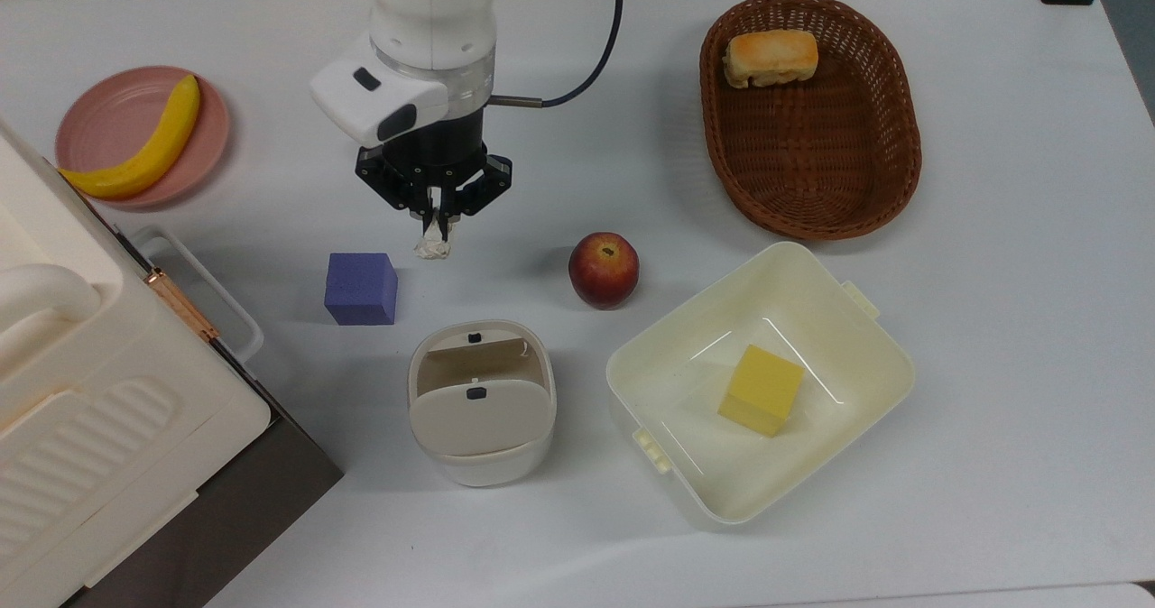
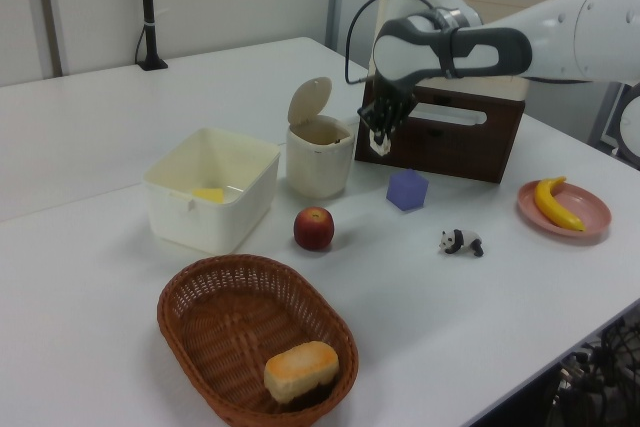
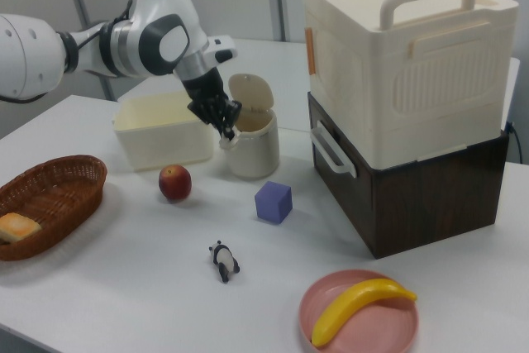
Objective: Grab it up and put it in the trash
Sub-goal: 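Lift the paper ball and carry it over the white trash bin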
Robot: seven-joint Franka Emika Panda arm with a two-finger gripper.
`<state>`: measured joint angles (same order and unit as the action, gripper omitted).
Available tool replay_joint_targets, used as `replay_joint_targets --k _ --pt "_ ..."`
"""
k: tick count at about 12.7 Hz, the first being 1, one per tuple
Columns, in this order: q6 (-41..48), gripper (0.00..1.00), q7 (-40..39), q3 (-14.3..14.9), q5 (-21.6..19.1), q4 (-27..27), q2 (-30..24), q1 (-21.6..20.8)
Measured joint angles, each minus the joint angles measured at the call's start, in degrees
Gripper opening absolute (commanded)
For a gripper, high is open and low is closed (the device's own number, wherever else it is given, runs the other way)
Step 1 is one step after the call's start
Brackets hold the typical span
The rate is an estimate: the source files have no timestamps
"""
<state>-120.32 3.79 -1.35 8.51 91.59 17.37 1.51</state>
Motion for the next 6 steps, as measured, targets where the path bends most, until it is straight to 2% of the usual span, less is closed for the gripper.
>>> replay_joint_targets --k 3,6 --pt "-3.37 0.04 0.71 0.00 -3.42 -3.63 1.76 0.98" --pt "-12.79 0.04 6.95 -0.01 -3.76 -4.43 5.05 1.21"
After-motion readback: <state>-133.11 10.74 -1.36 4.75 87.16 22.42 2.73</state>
